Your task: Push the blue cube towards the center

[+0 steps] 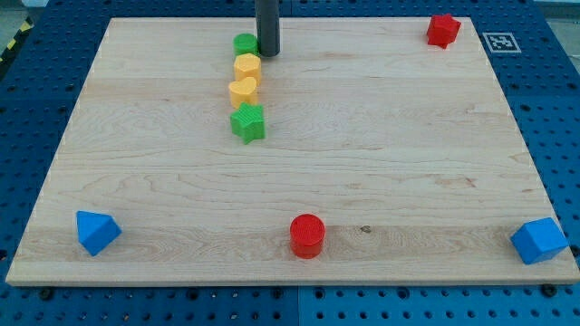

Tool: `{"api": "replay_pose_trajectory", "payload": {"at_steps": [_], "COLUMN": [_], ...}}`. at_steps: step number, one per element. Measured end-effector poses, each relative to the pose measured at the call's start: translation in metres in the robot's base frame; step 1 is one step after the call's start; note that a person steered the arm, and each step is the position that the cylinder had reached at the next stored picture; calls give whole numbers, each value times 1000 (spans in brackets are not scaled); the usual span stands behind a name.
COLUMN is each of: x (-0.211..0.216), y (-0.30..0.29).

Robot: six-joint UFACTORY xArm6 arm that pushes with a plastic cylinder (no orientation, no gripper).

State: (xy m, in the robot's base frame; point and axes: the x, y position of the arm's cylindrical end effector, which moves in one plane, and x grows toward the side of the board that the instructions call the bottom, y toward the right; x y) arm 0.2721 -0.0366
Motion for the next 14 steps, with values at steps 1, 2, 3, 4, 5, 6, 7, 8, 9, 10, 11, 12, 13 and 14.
{"api": "replay_pose_trajectory", "payload": {"at_steps": [1, 2, 3, 4, 5, 6, 7, 8, 9, 10, 11, 12, 13, 14], "x": [0, 2, 23, 23, 23, 23, 23, 30, 47, 75, 106, 151, 218, 285], "y": [6, 46, 61, 61, 61, 61, 61, 93, 156, 215, 268, 303, 332, 364]}}
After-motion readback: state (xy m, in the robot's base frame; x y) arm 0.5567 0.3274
